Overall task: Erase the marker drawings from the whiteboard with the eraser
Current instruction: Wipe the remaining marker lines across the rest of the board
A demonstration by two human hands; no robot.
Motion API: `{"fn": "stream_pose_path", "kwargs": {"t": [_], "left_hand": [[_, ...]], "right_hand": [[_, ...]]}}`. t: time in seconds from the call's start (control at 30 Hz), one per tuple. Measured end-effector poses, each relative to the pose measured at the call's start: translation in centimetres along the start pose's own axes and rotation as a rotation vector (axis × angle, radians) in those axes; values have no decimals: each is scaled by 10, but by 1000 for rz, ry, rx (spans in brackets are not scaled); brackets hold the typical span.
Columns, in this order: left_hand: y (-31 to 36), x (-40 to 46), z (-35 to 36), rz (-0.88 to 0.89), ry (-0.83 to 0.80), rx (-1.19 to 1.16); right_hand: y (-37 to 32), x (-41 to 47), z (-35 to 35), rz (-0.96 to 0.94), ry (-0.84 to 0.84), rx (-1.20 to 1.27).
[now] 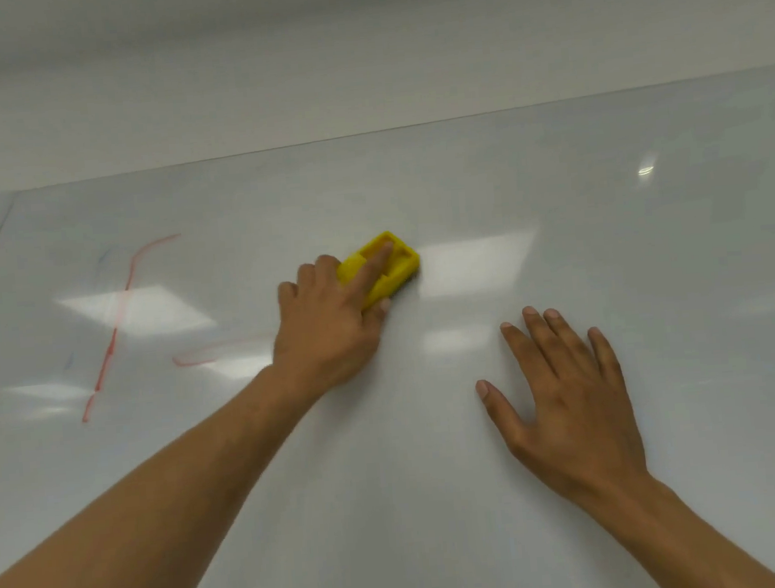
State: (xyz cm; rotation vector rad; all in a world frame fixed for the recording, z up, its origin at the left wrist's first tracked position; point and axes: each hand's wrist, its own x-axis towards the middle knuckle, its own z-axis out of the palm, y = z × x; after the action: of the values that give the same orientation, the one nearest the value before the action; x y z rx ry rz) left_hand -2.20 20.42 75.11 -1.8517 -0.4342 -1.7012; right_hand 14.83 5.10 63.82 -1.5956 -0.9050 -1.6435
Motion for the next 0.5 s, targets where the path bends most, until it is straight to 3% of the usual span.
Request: {"fn": "stream_pose_path", "kwargs": {"t": [0.1,0.17,0.27,0.43,0.5], "left_hand": [[32,-31,5,320,-2,-12],[40,-31,6,354,1,-15],[33,-2,6,238,42,27],[16,49,2,-169,-6,18],[27,47,1,-211,-2,-8]], "right_hand": [[1,-2,4,-21,24,-3],[2,-2,4,-30,32,-5],[4,-1,4,-38,28,-2],[6,0,0,-60,20,23],[8,0,-4,-72,5,41]]}}
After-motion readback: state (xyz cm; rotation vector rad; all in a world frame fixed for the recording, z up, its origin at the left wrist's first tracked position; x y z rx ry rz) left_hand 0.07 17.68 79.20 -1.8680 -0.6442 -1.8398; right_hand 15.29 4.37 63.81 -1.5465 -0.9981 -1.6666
